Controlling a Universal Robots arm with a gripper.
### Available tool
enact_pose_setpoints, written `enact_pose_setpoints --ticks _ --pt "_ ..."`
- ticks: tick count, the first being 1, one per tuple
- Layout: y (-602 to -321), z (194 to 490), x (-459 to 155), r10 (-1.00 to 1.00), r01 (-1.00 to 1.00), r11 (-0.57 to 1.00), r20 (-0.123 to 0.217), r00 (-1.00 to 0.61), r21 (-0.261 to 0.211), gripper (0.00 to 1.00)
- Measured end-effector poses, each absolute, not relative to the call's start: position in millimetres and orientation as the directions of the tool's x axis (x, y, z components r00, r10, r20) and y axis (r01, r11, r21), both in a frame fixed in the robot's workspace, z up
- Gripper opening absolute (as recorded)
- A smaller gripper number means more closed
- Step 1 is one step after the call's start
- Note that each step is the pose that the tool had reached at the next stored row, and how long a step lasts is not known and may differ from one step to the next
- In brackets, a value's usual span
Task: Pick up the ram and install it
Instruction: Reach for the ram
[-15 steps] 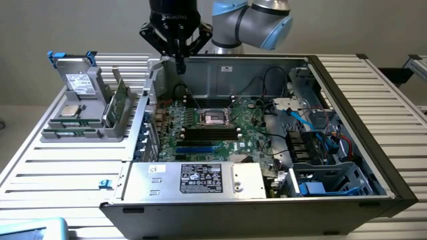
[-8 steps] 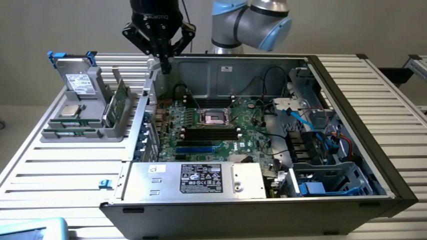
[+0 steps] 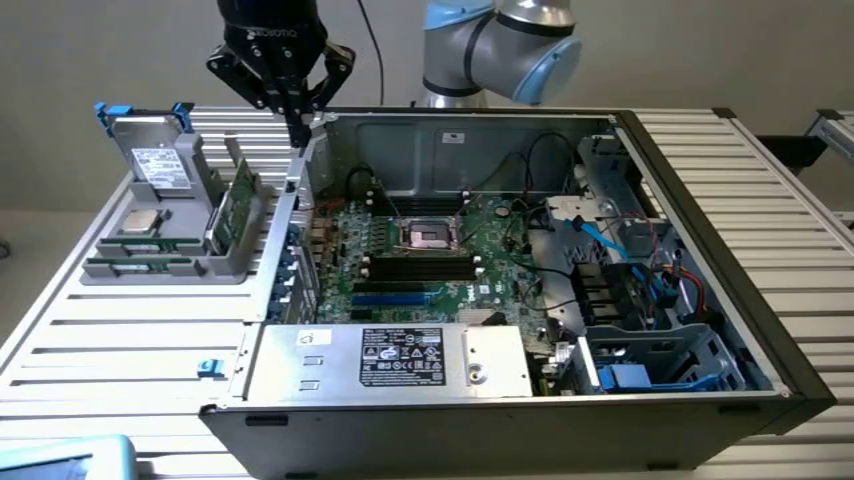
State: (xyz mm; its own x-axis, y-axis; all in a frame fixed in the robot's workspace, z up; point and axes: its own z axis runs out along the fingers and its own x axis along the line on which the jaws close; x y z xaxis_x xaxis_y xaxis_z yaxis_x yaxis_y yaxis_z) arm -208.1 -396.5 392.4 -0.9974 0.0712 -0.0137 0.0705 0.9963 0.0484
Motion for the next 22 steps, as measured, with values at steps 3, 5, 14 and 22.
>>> enact_pose_setpoints --ticks 3,5,14,22 --pt "-395.4 392.1 -221.5 0.071 0.07 0.996 -0.014 -0.997 0.048 0.11" --pt "-394.4 391.7 -230.6 0.071 0.07 0.996 -0.014 -0.997 0.048 0.11" --pt "-388.9 389.8 -271.6 0.071 0.07 0.996 -0.014 -0.997 0.048 0.11" --pt "-380.0 387.6 -307.7 0.071 0.07 0.996 -0.014 -0.997 0.048 0.11"
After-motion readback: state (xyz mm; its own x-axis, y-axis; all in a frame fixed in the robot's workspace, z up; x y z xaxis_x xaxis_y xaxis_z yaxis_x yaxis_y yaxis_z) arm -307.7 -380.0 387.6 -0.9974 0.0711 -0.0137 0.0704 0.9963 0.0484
